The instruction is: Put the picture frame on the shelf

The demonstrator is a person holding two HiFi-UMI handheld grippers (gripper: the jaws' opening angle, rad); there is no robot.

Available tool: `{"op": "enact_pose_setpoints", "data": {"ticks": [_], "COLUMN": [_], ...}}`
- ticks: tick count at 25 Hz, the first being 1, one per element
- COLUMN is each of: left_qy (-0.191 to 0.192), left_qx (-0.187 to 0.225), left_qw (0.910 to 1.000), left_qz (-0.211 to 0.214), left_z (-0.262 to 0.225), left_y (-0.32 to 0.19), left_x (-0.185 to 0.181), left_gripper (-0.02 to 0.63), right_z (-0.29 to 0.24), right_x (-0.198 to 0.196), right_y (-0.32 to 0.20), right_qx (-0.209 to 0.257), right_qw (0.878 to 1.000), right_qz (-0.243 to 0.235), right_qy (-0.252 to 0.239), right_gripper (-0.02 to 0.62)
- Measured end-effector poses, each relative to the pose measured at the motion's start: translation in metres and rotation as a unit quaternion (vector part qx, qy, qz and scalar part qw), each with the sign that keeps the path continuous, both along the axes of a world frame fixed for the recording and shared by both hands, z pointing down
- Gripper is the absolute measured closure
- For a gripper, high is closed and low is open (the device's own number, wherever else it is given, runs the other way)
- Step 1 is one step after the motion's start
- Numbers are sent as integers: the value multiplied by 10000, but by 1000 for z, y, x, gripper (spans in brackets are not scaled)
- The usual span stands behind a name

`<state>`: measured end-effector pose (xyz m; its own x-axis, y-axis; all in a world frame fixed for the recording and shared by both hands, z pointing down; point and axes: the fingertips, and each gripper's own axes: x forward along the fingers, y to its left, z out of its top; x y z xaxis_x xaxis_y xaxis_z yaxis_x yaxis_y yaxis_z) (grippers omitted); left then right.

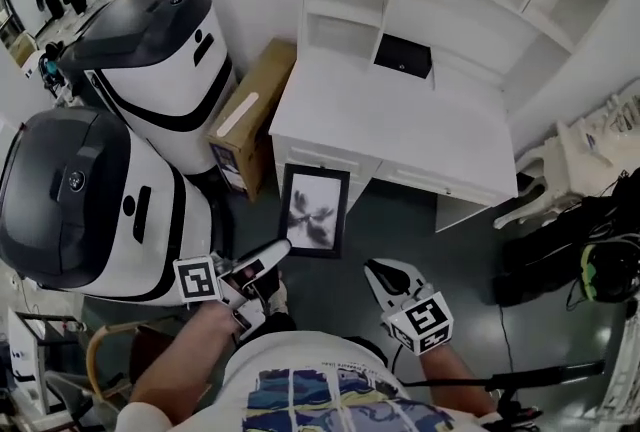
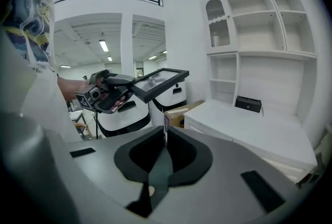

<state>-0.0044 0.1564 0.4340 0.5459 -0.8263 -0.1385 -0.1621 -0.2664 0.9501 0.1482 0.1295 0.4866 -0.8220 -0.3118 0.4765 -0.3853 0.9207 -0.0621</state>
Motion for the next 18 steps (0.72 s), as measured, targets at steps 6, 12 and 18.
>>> {"op": "enact_pose_setpoints", "data": {"ticks": [6,12,18], "left_qy": [-83,-37,-150], "left_qx": [134,108,128], "left_qw": [9993,9991,9992], "left_qz": [349,403,334], "left_z": [-2,5,5], "left_y": [-50,-103,-180], "left_x": [-56,-91,-108], "left_gripper": [532,532,532], "right_z": [-11,-5,11], "right_x": [-53,-69,-68], "right_y": [-21,-33,-77], "right_qx": [16,-103,-233], "right_qw": [9993,9985,9976], "right_qz": [348,471,632], "right_qy": [118,279,136], "right_gripper": [561,561,561]}}
